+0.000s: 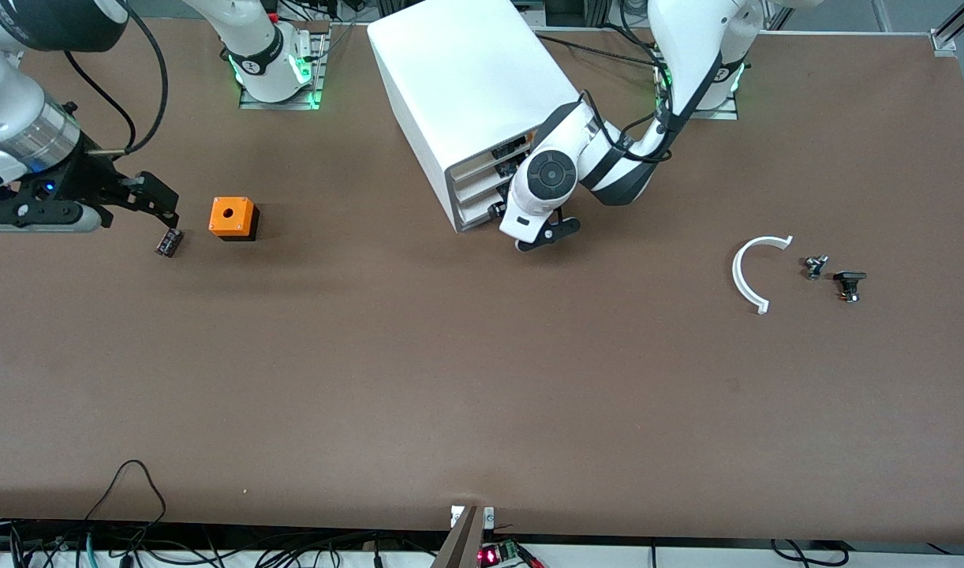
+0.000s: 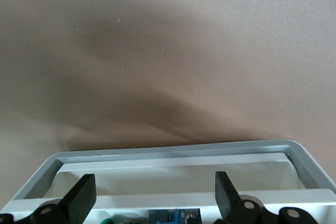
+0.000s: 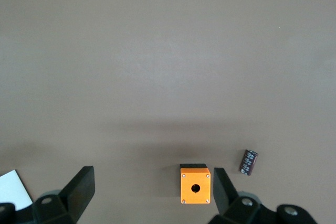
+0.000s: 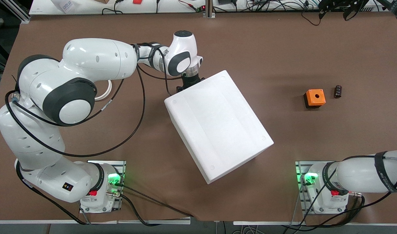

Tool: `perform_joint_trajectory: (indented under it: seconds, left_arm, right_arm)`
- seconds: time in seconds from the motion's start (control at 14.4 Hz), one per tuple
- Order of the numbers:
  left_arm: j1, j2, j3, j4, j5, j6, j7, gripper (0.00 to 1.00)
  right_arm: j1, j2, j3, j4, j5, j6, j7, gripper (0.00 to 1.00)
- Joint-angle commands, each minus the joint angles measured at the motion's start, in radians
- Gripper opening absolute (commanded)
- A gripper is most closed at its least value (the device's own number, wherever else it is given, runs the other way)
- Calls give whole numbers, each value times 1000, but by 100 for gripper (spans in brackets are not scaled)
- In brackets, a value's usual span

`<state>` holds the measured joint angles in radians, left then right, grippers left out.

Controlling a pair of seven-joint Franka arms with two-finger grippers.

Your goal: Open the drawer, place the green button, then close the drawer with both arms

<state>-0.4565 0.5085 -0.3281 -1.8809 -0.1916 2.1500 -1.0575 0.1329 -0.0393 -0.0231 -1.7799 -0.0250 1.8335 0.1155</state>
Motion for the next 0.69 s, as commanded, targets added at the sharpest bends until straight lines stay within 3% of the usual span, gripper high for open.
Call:
perform_joint_trajectory:
  seconds: [0.0,0.21,0.49,0.62]
  left_arm:
    - [10,-41,-12,-29,31,-1,-29,100]
    - [-2,-41,-17,-29,32,-1,-29,100]
    - [-2,-47,-17,-30,32,-2,-29,100]
    - [1,-50,-17,-30,32,-4,-27,100]
  right_arm:
    - [5,4,0,19,-12,-2,-7,100]
    - [4,16,0,75,-12,-46,4,100]
    - [-3,125,0,288,-12,-235,38,100]
    - [2,133,0,281,-13,-241,55,100]
